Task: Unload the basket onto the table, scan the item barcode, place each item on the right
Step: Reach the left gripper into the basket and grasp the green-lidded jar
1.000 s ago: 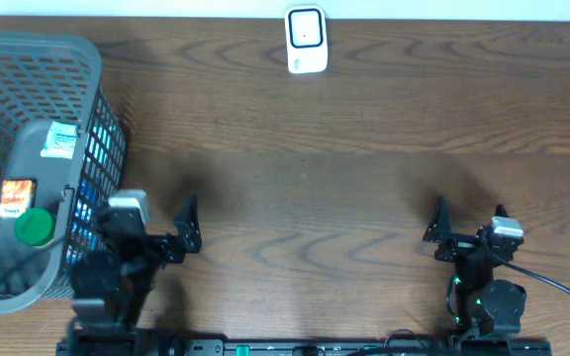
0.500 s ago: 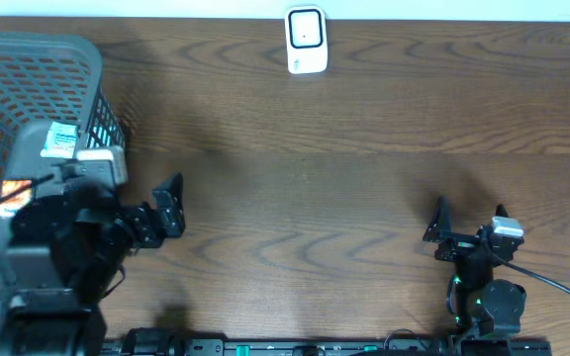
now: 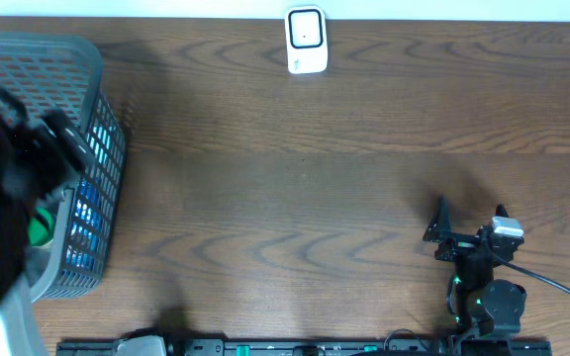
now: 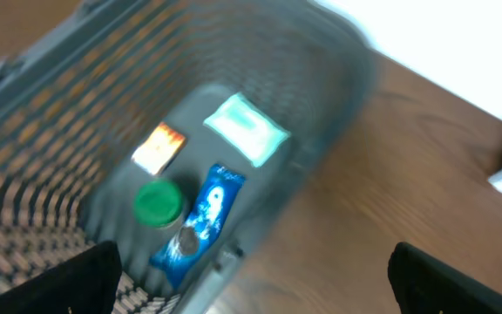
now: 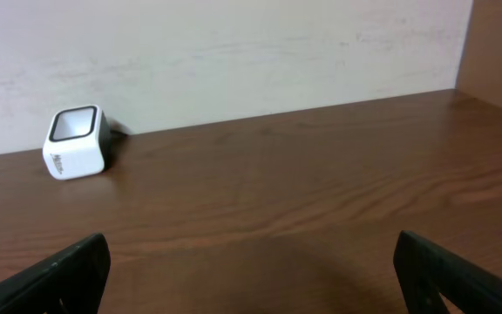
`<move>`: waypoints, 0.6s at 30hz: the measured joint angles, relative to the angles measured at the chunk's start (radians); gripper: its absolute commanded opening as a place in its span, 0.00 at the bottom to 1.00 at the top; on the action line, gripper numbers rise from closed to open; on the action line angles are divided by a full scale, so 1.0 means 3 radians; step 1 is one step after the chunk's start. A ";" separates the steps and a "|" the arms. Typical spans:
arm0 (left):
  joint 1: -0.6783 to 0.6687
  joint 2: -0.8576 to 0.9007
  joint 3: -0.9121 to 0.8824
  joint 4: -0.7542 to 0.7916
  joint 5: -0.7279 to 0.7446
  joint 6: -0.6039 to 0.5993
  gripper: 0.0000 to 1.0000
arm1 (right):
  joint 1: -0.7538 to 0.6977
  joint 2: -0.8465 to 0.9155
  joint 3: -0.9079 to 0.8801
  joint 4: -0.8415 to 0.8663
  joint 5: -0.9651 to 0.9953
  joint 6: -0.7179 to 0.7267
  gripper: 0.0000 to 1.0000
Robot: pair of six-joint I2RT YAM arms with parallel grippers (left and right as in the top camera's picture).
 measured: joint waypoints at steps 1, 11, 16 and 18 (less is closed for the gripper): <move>0.0116 0.0092 0.0023 -0.0042 -0.0024 -0.0090 0.98 | -0.0001 0.0000 0.0000 -0.0001 0.0000 0.0000 0.99; 0.1331 0.0671 0.0028 -0.0193 0.0076 -0.1022 0.98 | 0.0000 0.0000 0.0000 -0.0001 0.0000 -0.0001 0.99; 0.1558 0.0806 -0.0128 -0.0175 0.0188 -0.1150 0.98 | -0.0001 0.0000 0.0000 0.0000 0.0000 -0.0001 0.99; 0.1603 0.0874 -0.0384 -0.0051 0.0233 -0.1268 0.98 | -0.0001 0.0000 0.0000 0.0000 0.0000 -0.0001 0.99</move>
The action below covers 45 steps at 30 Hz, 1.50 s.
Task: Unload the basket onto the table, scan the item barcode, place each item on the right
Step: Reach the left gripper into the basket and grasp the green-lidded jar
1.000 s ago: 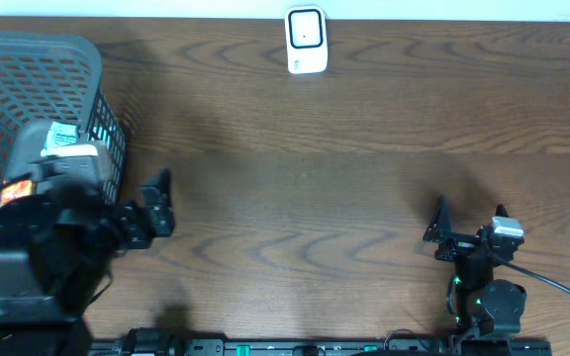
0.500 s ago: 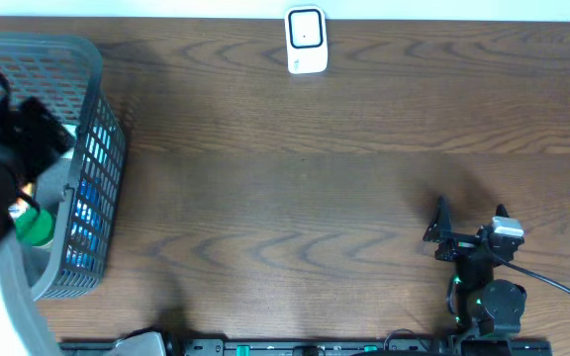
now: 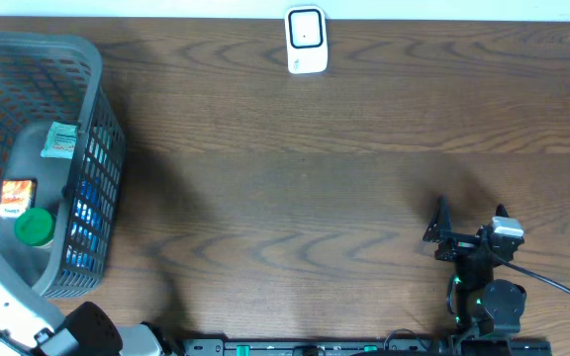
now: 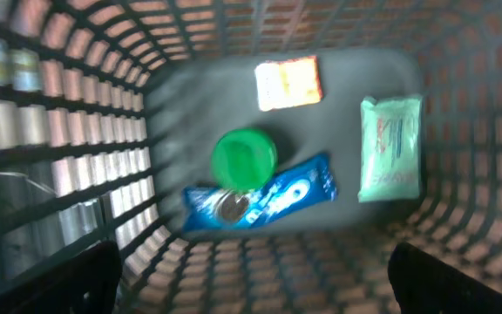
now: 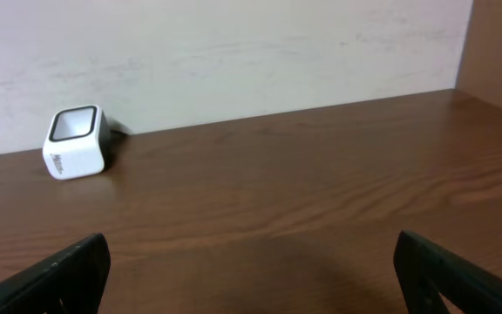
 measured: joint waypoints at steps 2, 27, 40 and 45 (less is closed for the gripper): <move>0.0019 -0.0001 -0.0258 0.0168 0.0013 -0.0083 0.98 | 0.0001 0.0000 0.0000 -0.0001 0.0000 0.0001 0.99; 0.0084 0.0014 -0.2522 0.1977 -0.0078 -0.0423 0.98 | 0.0001 0.0000 0.0000 0.0000 0.0000 0.0001 0.99; 0.0084 -0.0175 -0.2571 0.2008 -0.0075 -0.0299 0.98 | 0.0000 0.0000 0.0000 -0.0001 0.0000 0.0001 0.99; 0.0084 -0.0612 -0.2576 0.2125 -0.0074 -0.0235 0.98 | 0.0000 0.0000 0.0000 0.0000 0.0000 0.0000 0.99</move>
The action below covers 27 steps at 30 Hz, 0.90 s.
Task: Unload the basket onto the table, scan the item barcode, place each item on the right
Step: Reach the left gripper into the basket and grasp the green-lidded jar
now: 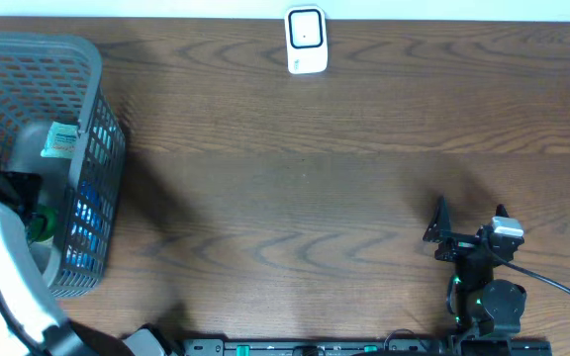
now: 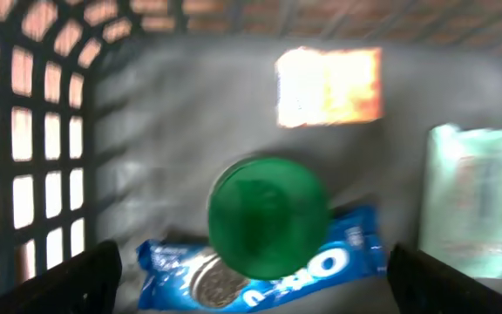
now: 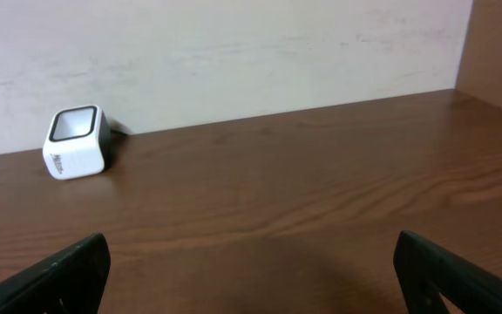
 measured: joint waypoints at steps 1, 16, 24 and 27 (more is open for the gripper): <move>0.0000 -0.0045 0.0000 0.0024 0.0000 0.0019 0.97 | 0.0001 0.0000 0.0000 -0.0001 0.0000 0.0000 0.99; 0.0000 0.0941 0.0000 0.0346 0.0247 0.0072 0.98 | 0.0001 0.0000 0.0000 -0.0001 -0.0001 0.0001 0.99; 0.0000 0.1315 -0.0001 0.0340 0.0352 0.0161 0.92 | 0.0001 0.0000 0.0000 -0.0001 0.0000 0.0001 0.99; -0.0001 0.1353 -0.0001 0.0327 0.0371 0.0238 0.82 | 0.0001 0.0000 0.0000 -0.0001 0.0000 0.0001 0.99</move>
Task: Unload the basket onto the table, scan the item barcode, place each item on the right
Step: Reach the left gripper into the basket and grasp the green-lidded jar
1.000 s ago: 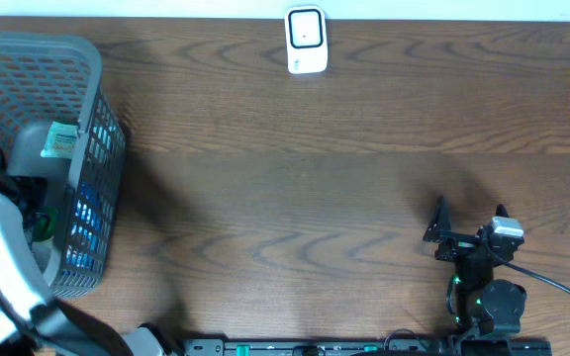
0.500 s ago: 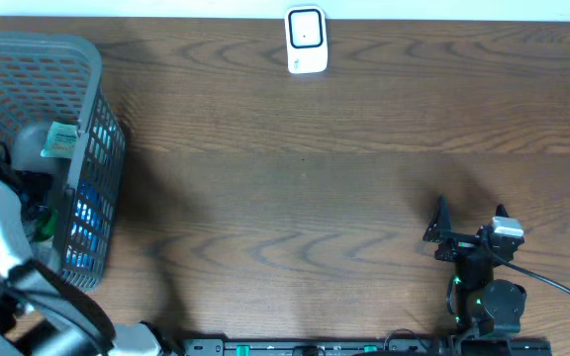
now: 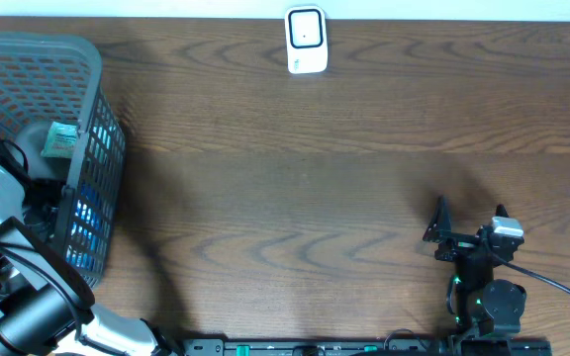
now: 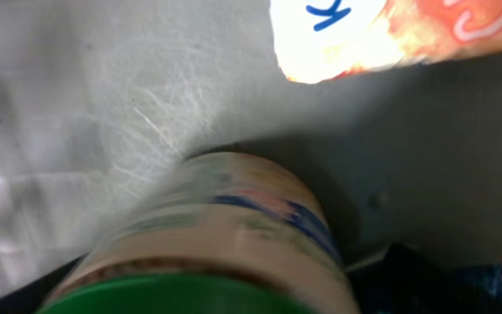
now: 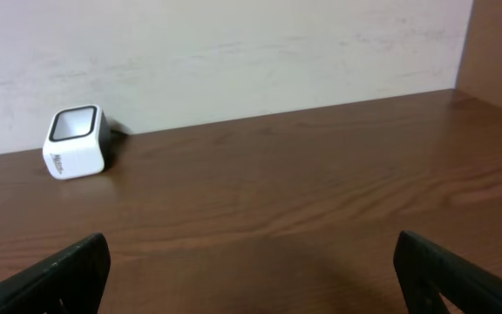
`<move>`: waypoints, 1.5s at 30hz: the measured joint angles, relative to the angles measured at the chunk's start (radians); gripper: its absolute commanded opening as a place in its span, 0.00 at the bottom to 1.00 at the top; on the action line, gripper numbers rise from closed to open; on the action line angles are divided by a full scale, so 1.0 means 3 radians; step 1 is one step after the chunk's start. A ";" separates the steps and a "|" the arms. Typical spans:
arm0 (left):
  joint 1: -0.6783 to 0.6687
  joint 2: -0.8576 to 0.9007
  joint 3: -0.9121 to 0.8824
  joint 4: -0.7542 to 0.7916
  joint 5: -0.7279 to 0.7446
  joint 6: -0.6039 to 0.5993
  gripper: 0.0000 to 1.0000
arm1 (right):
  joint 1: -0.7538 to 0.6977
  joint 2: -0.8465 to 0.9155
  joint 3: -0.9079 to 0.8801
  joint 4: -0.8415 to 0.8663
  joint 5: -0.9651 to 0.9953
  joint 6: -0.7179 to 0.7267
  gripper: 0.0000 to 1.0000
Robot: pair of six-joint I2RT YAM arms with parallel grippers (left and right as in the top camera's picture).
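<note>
A jar point(image 4: 216, 235) with a beige label and a green lid point(image 4: 172, 301) fills the lower half of the left wrist view, very close and blurred. My left gripper point(image 4: 251, 288) is low inside the grey basket point(image 3: 28, 59), open, its fingers at either side of the jar. An orange packet point(image 4: 364, 30) lies just beyond. The white scanner point(image 3: 305, 40) stands at the table's far edge, and the right wrist view has the scanner point(image 5: 75, 142) at its left. My right gripper point(image 5: 251, 279) rests open at the front right, nothing between its fingers.
A green tissue pack point(image 3: 62, 138) lies at the basket's far end, and a blue cookie pack point(image 3: 85, 227) shows through its right wall. Bare wooden table point(image 3: 315, 198) stretches between basket and right arm. A wall point(image 5: 234, 52) rises behind the scanner.
My left gripper has gone down from above the green-lidded jar to right around it; the jar now fills the wrist view. The right arm has not moved.
My left arm was beside the basket, its camera looking in at a slant. Then it looked straight down at the jar, cookie pack, orange packet and tissue pack. Then it hung lower over the green lid, and now sits at the jar itself.
</note>
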 measured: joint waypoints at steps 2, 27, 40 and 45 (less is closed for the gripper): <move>0.0001 -0.0001 0.0000 -0.0013 0.0014 0.0038 0.79 | 0.0000 0.0000 0.0000 0.0000 0.0000 0.0000 0.99; 0.0004 -0.2379 0.0960 -0.0712 -0.0168 0.0156 0.98 | 0.0000 0.0000 0.0000 0.0001 0.0000 -0.0001 0.99; 0.0004 -0.0684 0.0763 -0.0960 -0.0196 0.0155 0.98 | 0.0000 0.0000 0.0000 0.0000 0.0000 0.0000 0.99; 0.0004 -0.0432 0.0758 -0.0955 -0.0158 0.0155 0.98 | 0.0000 0.0000 0.0000 0.0000 0.0000 0.0000 0.99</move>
